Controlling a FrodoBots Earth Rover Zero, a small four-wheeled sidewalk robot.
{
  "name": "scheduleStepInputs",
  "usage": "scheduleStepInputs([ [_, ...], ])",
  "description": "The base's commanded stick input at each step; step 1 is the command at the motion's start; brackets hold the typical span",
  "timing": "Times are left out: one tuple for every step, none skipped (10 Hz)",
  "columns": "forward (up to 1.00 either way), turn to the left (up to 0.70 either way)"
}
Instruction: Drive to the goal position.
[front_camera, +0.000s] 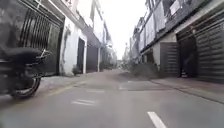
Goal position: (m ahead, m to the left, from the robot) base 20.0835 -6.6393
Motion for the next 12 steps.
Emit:
scheduleStepInputs([
  [1.00,0.06],
  [1.00,0.06],
  [1.00,0.06],
  [1.00,0.06],
  [1.00,0.06],
  [1.00,0.07],
  [1.00,0.20],
  [1.00,0.36],
  [1.00,0.46],
  [1.00,0.46],
  [1.00,0.09],
  [1.00,-0.29],
])
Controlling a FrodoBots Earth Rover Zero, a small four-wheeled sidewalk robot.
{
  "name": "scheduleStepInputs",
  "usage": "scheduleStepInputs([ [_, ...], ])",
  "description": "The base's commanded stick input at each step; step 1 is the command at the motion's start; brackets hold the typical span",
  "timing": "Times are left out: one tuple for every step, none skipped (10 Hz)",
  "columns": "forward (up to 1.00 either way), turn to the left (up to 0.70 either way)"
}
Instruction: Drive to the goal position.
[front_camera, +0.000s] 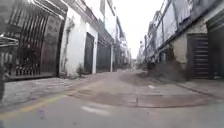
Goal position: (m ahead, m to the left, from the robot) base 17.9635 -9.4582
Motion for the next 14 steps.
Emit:
scheduleStepInputs([
  [1.00,-0.34],
  [1.00,-0.34],
  [1.00,0.21],
  [1.00,0.35],
  [1.00,0.44],
  [1.00,0.06],
  [1.00,0.06],
  [1.00,0.06],
  [1.00,0.06],
  [1.00,-0.11],
  [1.00,-0.34],
  [1.00,-0.34],
  [1.00,-0.29],
  [1.00,0.06],
])
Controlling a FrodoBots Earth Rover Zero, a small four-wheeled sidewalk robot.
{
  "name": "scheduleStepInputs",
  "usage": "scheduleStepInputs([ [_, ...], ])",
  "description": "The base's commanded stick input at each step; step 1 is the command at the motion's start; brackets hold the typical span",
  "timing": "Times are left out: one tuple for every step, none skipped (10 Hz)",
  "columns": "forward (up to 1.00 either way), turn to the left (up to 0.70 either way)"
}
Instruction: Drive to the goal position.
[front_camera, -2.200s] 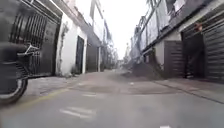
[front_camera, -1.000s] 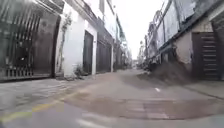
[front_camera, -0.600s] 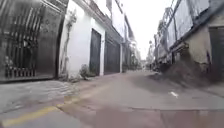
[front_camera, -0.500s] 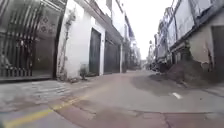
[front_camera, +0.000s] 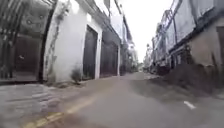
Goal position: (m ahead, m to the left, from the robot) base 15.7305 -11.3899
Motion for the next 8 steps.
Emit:
scheduleStepInputs([
  [1.00,0.06],
  [1.00,-0.07],
  [1.00,-0.34],
  [1.00,-0.34],
  [1.00,-0.34],
  [1.00,-0.34],
  [1.00,-0.34],
  [1.00,-0.16],
])
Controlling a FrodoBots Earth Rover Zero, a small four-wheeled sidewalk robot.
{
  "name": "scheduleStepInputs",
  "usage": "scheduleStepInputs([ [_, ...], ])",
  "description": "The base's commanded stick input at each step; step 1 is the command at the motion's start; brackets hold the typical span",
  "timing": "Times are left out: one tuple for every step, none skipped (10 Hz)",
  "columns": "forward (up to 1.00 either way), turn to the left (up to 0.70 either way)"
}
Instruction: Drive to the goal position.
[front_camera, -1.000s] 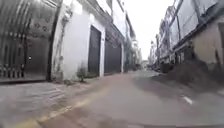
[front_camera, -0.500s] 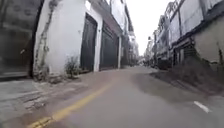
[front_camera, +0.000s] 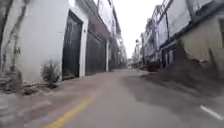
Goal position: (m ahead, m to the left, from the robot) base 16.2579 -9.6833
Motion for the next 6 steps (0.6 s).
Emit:
scheduleStepInputs([
  [1.00,0.06],
  [1.00,0.06],
  [1.00,0.06],
  [1.00,0.06],
  [1.00,0.06],
  [1.00,0.06],
])
